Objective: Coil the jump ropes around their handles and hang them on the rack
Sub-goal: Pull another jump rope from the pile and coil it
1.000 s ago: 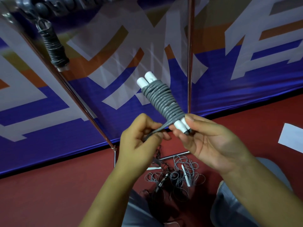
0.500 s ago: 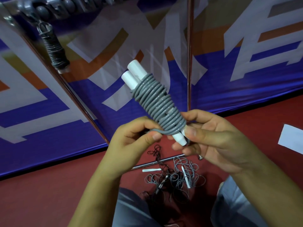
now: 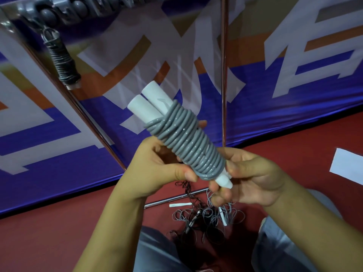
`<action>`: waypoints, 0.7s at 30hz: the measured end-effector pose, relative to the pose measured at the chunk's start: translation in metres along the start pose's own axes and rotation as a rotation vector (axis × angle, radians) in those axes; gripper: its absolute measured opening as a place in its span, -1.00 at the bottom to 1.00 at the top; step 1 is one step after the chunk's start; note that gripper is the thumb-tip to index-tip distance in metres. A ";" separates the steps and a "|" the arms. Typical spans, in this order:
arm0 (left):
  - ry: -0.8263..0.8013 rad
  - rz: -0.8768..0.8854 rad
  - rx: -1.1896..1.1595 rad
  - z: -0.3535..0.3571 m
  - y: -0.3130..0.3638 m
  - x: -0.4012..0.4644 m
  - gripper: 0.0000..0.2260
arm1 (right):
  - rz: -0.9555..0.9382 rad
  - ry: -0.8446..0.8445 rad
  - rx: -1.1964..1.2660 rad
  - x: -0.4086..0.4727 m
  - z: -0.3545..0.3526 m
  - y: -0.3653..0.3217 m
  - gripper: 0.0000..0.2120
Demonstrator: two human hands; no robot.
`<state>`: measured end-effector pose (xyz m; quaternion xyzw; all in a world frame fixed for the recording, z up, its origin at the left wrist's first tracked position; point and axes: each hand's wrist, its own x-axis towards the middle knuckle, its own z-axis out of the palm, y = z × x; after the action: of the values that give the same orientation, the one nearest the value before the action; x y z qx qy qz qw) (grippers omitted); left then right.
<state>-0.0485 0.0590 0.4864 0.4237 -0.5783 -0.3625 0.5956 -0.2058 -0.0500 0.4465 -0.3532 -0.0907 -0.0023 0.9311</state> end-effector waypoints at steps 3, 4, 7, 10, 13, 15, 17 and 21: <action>0.002 -0.046 -0.028 -0.001 -0.001 0.004 -0.61 | 0.041 -0.009 0.099 0.005 -0.003 0.001 -0.75; 0.034 -0.063 -0.037 -0.002 -0.004 0.004 -0.64 | 0.050 0.091 0.064 0.005 -0.001 -0.001 -0.75; 0.143 -0.113 -0.039 -0.006 -0.012 0.002 -0.67 | -0.046 0.572 -0.307 0.001 0.006 -0.004 -0.69; 0.188 -0.129 -0.026 -0.001 -0.016 -0.001 -0.75 | -0.260 0.775 -0.751 0.002 0.015 0.000 -0.72; 0.270 -0.181 -0.036 0.003 -0.022 -0.001 -0.67 | -0.342 0.733 -1.148 0.003 0.020 0.010 -0.60; 0.303 -0.232 -0.077 0.008 -0.025 -0.002 -0.65 | -0.334 0.765 -1.349 0.005 0.018 0.014 -0.53; 0.317 -0.282 -0.111 0.013 -0.028 -0.004 -0.66 | -0.354 0.841 -1.341 0.006 0.015 0.015 -0.56; 0.276 -0.384 -0.137 0.014 -0.022 -0.005 -0.72 | -0.362 0.834 -1.029 0.008 0.014 0.017 -0.66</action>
<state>-0.0617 0.0535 0.4635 0.5298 -0.3746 -0.4460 0.6165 -0.1996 -0.0277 0.4474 -0.6993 0.2304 -0.3363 0.5872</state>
